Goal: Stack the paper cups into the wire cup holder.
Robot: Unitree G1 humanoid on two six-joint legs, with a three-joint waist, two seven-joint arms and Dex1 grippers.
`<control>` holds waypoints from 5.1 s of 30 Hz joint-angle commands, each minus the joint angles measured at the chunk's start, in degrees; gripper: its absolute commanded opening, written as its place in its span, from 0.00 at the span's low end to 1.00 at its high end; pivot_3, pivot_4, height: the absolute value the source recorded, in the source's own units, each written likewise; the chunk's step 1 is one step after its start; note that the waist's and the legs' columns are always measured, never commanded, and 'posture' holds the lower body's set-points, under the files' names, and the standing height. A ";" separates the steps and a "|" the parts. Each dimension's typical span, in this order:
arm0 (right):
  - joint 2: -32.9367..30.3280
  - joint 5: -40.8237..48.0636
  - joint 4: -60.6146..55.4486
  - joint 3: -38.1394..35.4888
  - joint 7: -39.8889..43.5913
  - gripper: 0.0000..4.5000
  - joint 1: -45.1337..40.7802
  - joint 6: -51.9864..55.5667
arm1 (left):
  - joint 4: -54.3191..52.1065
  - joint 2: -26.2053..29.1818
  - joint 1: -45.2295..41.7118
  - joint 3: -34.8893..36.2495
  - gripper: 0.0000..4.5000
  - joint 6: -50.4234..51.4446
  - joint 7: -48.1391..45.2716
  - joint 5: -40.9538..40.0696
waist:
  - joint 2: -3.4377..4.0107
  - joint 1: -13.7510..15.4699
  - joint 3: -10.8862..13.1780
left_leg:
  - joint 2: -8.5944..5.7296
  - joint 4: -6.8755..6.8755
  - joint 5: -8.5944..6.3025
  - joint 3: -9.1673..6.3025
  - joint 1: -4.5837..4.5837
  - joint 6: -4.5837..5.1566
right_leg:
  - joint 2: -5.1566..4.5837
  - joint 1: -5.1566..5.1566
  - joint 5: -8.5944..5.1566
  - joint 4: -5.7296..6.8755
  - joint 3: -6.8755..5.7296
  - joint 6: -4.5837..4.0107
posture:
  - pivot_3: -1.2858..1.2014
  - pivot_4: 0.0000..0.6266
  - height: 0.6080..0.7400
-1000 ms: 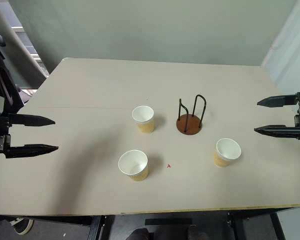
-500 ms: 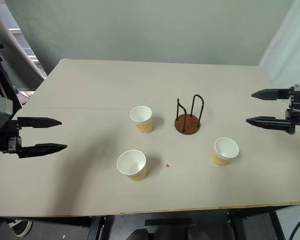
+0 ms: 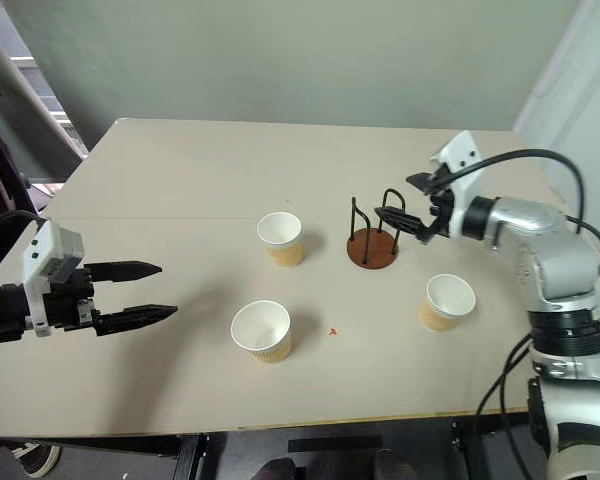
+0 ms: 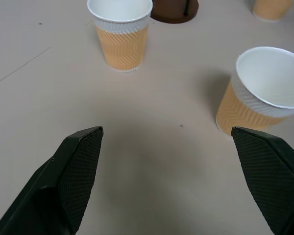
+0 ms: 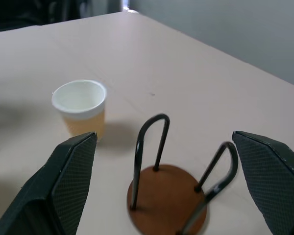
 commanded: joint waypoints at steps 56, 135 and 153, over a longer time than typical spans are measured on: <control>-8.19 8.14 -19.14 7.65 26.64 0.01 14.59 -7.86 | -3.18 0.44 -4.22 -2.28 1.00 2.67 4.15 -1.48 | -0.06 -0.22 -0.03 | -0.24 0.09 0.06 0.08 0.12 -0.10 | 0.16 0.12 0.08 0.03 0.13 0.10 | 0.52 0.24 1.00; -30.20 -9.26 -9.55 5.56 32.00 0.14 21.56 -16.65 | -2.93 -0.29 -6.27 -3.06 1.00 2.80 1.52 -3.73 | -0.12 0.99 -0.06 | -0.27 0.03 0.00 0.20 0.24 -0.01 | 0.11 0.25 0.05 0.02 0.20 0.10 | 0.52 0.24 1.00; -18.29 15.09 -16.40 -1.36 32.50 0.01 -0.02 -6.75 | -1.76 -0.23 -7.59 -4.72 1.00 2.20 1.50 -3.17 | -0.18 0.38 -0.09 | -0.23 0.00 0.03 0.28 0.41 -0.06 | 0.46 0.29 0.04 0.03 0.29 0.10 | 0.52 0.24 1.00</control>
